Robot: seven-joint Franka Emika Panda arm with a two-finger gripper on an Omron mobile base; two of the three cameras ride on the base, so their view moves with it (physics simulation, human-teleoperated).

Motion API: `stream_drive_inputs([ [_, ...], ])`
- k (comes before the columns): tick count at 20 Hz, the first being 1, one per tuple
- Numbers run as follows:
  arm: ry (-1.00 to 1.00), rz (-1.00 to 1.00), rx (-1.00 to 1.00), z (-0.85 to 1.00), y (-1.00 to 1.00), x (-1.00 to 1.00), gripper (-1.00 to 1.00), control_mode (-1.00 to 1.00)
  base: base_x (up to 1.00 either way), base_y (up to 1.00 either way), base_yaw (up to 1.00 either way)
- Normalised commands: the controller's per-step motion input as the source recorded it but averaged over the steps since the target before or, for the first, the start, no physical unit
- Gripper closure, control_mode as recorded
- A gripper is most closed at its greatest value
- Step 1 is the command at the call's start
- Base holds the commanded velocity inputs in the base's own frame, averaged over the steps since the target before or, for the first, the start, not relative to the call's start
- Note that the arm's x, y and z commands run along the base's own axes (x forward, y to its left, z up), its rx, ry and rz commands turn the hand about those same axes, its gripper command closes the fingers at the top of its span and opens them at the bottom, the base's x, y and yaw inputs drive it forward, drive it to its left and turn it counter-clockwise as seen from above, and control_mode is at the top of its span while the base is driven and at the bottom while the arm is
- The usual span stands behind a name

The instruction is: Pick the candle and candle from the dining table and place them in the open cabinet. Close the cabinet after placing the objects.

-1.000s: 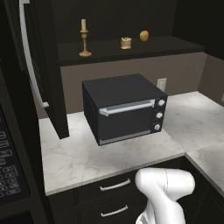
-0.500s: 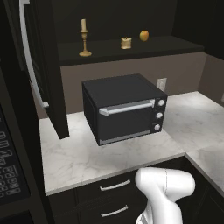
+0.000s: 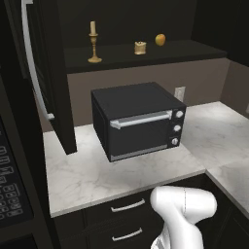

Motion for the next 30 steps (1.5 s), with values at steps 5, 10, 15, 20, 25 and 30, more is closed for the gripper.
stream_drive_inputs([
  [5,-0.19,0.00,0.00,0.01,-0.26,0.00,-1.00,-1.00,0.00,0.00,0.00],
  [10,-0.14,0.00,0.00,0.06,-0.24,0.00,-1.00,-1.00,0.00,0.00,0.00],
  [15,-0.08,0.00,0.00,0.07,-0.23,0.00,-1.00,-1.00,0.00,0.00,0.00],
  [20,-0.01,0.00,0.00,0.13,-0.14,0.00,-1.00,-1.00,0.00,0.00,0.00],
  [25,0.00,-0.04,-0.02,0.07,-0.02,0.00,-1.00,-1.00,0.00,0.00,0.00],
  [30,0.04,-0.14,-0.01,0.00,0.00,0.00,-1.00,-1.00,0.00,0.00,0.00],
])
